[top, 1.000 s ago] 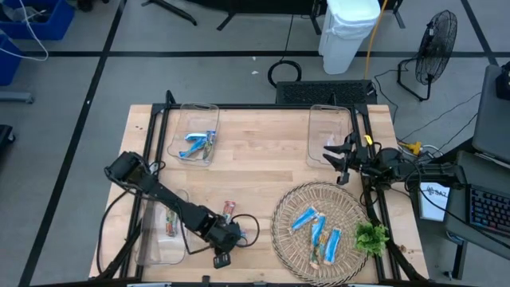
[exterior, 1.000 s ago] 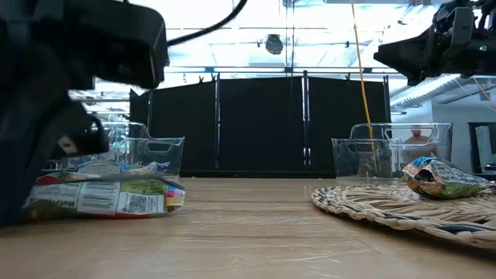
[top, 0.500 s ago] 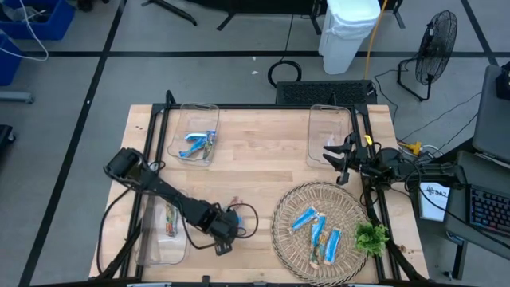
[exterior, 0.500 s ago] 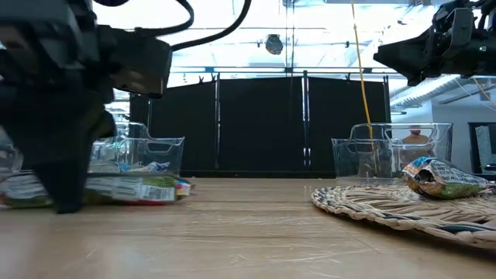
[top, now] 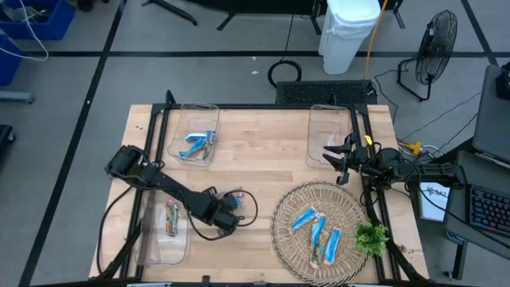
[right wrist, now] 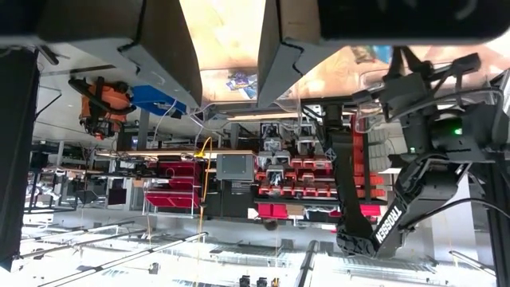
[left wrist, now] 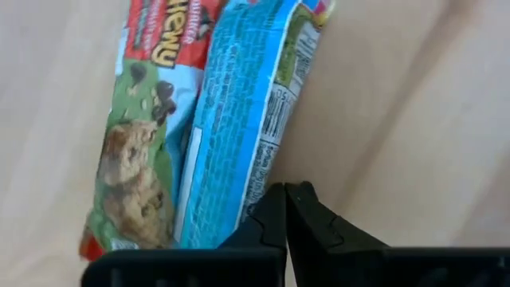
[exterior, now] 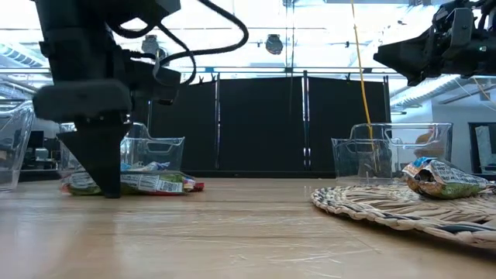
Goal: Pick and place Granola Bars by type
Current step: Put the orange granola bar into the bottom transparent bin
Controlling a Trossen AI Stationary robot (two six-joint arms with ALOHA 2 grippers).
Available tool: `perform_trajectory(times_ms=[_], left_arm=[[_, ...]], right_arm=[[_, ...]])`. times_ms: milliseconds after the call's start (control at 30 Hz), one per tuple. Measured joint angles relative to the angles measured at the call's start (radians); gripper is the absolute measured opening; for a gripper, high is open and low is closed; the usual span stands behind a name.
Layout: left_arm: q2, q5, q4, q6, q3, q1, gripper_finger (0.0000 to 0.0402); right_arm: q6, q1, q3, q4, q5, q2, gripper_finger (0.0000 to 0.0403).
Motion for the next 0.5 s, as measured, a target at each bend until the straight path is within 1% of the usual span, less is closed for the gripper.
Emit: perform_trajectory(times_ms=[200,333,500], left_arm=[[-0.005,-0.007,-0.019,0.001,0.004,0.000,0.0004],[-0.005,-0.013,-0.042,0.064,0.050,-0.012,0.0004],[-0.009,-0.104,-0.121,0.126,0.138,-0.023,0.0004]], right_arm=[[0.000,0.000,0.000,0.000,0.000,0.000,0.0114],[0.000,0.000,0.000,0.000,0.001,0.000,0.0114],[0.000,0.000,0.000,0.000,0.002,0.002,0.0114]])
